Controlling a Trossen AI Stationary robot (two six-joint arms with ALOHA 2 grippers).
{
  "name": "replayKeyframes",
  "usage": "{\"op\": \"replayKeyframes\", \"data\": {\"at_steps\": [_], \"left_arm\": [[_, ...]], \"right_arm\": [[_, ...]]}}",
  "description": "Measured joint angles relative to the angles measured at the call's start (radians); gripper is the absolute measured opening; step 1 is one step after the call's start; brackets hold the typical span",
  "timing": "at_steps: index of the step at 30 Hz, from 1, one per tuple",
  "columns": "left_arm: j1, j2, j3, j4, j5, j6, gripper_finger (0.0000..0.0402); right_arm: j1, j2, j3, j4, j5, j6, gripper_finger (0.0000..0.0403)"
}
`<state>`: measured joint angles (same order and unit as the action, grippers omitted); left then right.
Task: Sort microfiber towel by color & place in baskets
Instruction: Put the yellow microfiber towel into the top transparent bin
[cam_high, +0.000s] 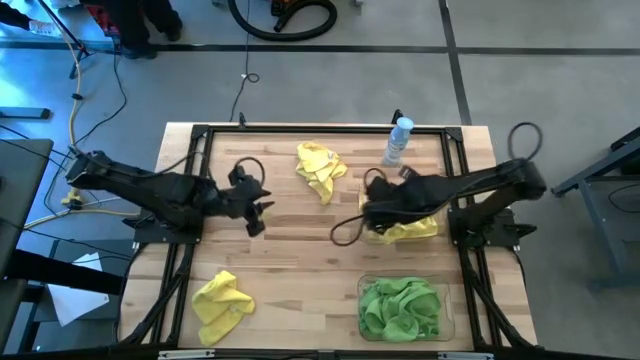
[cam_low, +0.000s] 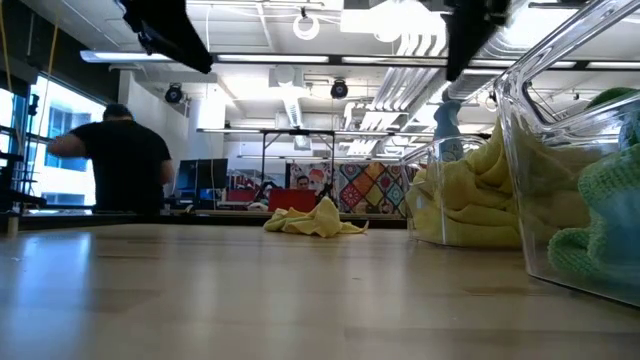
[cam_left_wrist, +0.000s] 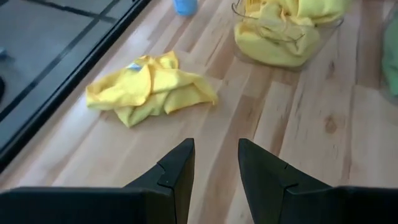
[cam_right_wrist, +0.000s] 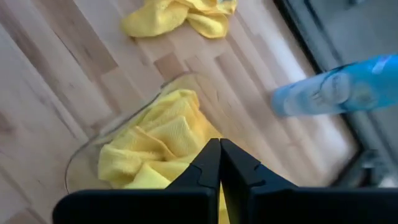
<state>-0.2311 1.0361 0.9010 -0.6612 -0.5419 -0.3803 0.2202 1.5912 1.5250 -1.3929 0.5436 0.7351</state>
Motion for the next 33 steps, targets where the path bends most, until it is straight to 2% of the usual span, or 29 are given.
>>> {"op": "replayKeyframes", "data": {"at_steps": [5, 8, 11, 13, 17, 19, 21, 26, 33], "left_arm": [[-0.053, 0.121, 0.119, -0.045, -0.052, -0.074, 0.0113], [-0.061, 0.212, 0.238, -0.183, -0.052, -0.151, 0.0113], [-0.071, 0.305, 0.376, -0.403, -0.037, -0.3, 0.0113], [-0.078, 0.369, 0.469, -0.568, 0.012, -0.425, 0.0113], [-0.095, 0.473, 0.608, -0.836, 0.189, -0.706, 0.0113], [-0.113, 0.503, 0.632, -0.906, 0.28, -0.807, 0.0113], [-0.145, 0.517, 0.631, -0.908, 0.351, -0.844, 0.0113], [-0.25, 0.528, 0.602, -0.906, 0.436, -0.919, 0.0113], [-0.361, 0.508, 0.542, -0.911, 0.475, -1.154, 0.0118]], "right_arm": [[0.0, -0.241, -0.289, 0.199, -0.076, 0.0, 0.0001], [-0.002, -0.374, -0.427, 0.288, -0.076, 0.0, 0.0002], [-0.018, -0.481, -0.531, 0.361, -0.076, -0.003, 0.0002], [-0.027, -0.54, -0.584, 0.386, -0.075, -0.003, 0.0002], [-0.043, -0.625, -0.653, 0.397, -0.075, -0.018, 0.0002], [-0.046, -0.652, -0.671, 0.397, -0.075, -0.022, 0.0002], [-0.046, -0.672, -0.68, 0.397, -0.075, -0.036, 0.0002], [-0.046, -0.685, -0.683, 0.399, -0.082, -0.044, 0.0002], [-0.046, -0.685, -0.683, 0.396, -0.091, -0.062, 0.0002]]}}
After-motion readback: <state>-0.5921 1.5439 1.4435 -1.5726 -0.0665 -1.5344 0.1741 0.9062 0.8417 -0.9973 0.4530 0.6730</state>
